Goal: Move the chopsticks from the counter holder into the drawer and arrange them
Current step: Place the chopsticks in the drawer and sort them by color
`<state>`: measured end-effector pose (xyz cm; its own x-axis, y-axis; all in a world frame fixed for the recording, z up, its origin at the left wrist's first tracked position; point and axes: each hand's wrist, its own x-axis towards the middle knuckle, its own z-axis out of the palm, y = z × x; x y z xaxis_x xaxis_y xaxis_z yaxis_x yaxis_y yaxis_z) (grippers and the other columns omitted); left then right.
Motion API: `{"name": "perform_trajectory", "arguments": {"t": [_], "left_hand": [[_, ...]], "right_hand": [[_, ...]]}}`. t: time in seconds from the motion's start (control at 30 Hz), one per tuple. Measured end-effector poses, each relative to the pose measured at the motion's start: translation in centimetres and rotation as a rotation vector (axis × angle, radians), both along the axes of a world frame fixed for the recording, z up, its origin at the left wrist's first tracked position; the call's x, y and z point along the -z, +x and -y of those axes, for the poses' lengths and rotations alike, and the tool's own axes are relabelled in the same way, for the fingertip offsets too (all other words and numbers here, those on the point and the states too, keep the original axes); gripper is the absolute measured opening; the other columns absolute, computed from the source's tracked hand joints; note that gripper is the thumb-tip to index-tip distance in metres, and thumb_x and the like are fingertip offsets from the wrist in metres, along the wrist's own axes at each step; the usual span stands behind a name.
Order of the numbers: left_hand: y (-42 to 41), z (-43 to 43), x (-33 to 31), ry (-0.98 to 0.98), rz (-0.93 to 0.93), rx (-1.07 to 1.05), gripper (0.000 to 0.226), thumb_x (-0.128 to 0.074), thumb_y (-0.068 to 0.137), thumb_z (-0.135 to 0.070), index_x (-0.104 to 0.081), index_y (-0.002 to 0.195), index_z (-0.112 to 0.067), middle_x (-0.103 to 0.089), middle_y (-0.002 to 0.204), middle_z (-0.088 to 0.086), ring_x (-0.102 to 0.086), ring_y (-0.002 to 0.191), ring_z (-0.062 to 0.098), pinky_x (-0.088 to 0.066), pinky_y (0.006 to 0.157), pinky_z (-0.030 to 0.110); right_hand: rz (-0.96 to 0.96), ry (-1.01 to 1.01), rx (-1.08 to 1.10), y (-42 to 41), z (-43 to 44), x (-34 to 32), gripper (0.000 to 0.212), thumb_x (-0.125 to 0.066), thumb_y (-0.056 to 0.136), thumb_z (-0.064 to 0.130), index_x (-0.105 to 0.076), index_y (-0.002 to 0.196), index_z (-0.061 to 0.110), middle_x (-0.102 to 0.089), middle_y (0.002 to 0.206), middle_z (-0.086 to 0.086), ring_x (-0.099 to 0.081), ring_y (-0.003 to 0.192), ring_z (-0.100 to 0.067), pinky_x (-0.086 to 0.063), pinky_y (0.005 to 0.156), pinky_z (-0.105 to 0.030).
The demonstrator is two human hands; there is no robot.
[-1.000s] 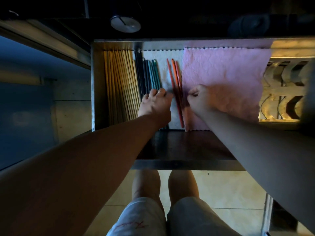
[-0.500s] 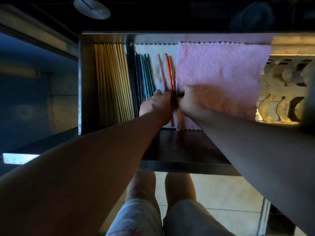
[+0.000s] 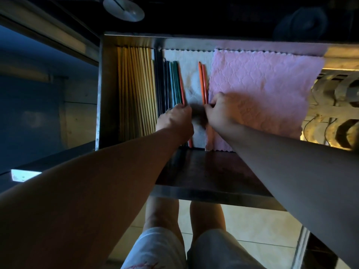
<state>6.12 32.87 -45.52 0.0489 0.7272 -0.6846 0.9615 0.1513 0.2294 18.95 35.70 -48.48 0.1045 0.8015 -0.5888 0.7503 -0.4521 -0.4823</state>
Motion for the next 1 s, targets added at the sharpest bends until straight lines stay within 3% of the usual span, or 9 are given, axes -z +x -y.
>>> {"name": "perform_trajectory", "arguments": {"t": [0.17,0.27,0.37,0.47,0.53,0.63,0.77,0.9,1.0], "left_hand": [[-0.7,0.1,-0.7,0.113,-0.005,0.062,0.016,-0.05,0.095,-0.024,-0.06,0.107,-0.02,-0.048,0.121,0.004,-0.051,0.107,0.026,-0.049,0.091,0.044],[-1.2,0.0,-0.9,0.198,-0.03,0.081,0.03,-0.042,0.098,-0.031,-0.056,0.123,-0.024,-0.038,0.144,0.002,-0.038,0.127,0.028,-0.037,0.102,0.045],[-1.6,-0.2,-0.7,0.079,-0.031,0.105,0.059,-0.038,0.1,-0.026,-0.018,0.155,-0.025,-0.002,0.165,-0.007,-0.007,0.151,0.024,-0.019,0.119,0.046],[-2.0,0.0,-0.6,-0.041,-0.052,0.139,0.077,-0.041,0.098,-0.015,0.007,0.157,-0.025,0.021,0.163,-0.011,0.011,0.152,0.019,-0.007,0.123,0.046],[-2.1,-0.1,-0.7,-0.044,-0.04,0.134,0.08,-0.042,0.096,-0.012,0.009,0.156,-0.026,0.023,0.162,-0.012,0.013,0.151,0.017,-0.006,0.123,0.046],[-2.2,-0.1,-0.9,-0.061,-0.026,0.123,0.079,-0.041,0.097,-0.014,0.01,0.156,-0.024,0.023,0.162,-0.01,0.013,0.151,0.016,-0.004,0.123,0.045],[-2.7,0.1,-1.3,-0.077,-0.02,0.105,0.081,-0.042,0.094,-0.014,0.008,0.157,-0.023,0.023,0.162,-0.008,0.013,0.151,0.015,-0.005,0.123,0.044],[-3.4,0.5,-1.4,-0.091,-0.028,0.083,0.087,-0.046,0.092,-0.01,0.01,0.157,-0.026,0.023,0.162,-0.009,0.013,0.151,0.015,-0.003,0.123,0.043],[-3.8,0.5,-1.4,-0.081,-0.021,0.09,0.087,-0.046,0.092,-0.008,0.01,0.156,-0.027,0.022,0.163,-0.009,0.013,0.151,0.017,-0.002,0.122,0.043]], "right_hand": [[-0.016,0.071,-0.055,-0.4,-0.5,0.2,0.016,-0.06,0.085,0.014,-0.056,0.099,0.01,-0.064,0.101,-0.01,-0.06,0.091,-0.028,-0.049,0.079,-0.036],[0.006,0.064,-0.054,-0.9,-1.1,0.5,0.015,-0.06,0.084,0.017,-0.061,0.098,0.012,-0.066,0.105,-0.013,-0.062,0.096,-0.031,-0.051,0.085,-0.04],[0.034,0.042,-0.01,-1.7,-1.8,1.0,0.017,-0.063,0.085,0.021,-0.064,0.098,0.011,-0.068,0.103,-0.013,-0.063,0.095,-0.03,-0.051,0.087,-0.04],[0.041,-0.007,-0.017,-2.4,-2.5,1.7,0.01,-0.061,0.086,0.019,-0.057,0.088,0.01,-0.058,0.085,-0.012,-0.055,0.082,-0.022,-0.044,0.076,-0.03],[0.012,-0.007,0.052,-2.7,-2.9,1.6,0.009,-0.06,0.084,0.013,-0.051,0.082,0.012,-0.052,0.079,-0.012,-0.05,0.077,-0.021,-0.043,0.072,-0.029],[0.018,0.068,0.105,-2.7,-3.1,0.6,0.007,-0.057,0.082,0.013,-0.06,0.089,0.011,-0.065,0.091,-0.017,-0.06,0.086,-0.028,-0.048,0.082,-0.036],[-0.044,0.11,0.022,-3.2,-2.9,-0.2,0.016,-0.059,0.084,0.012,-0.067,0.094,0.003,-0.07,0.095,-0.019,-0.064,0.088,-0.03,-0.044,0.072,-0.026],[-0.08,0.009,-0.055,-4.3,-2.5,-0.1,0.009,-0.06,0.087,0.011,-0.065,0.08,0.008,-0.061,0.078,-0.012,-0.056,0.073,-0.021,-0.038,0.065,-0.022],[-0.057,-0.024,-0.074,-4.6,-2.3,0.1,0.02,-0.064,0.086,0.015,-0.065,0.075,-0.002,-0.058,0.069,-0.013,-0.053,0.06,-0.02,-0.035,0.056,-0.022]]}}
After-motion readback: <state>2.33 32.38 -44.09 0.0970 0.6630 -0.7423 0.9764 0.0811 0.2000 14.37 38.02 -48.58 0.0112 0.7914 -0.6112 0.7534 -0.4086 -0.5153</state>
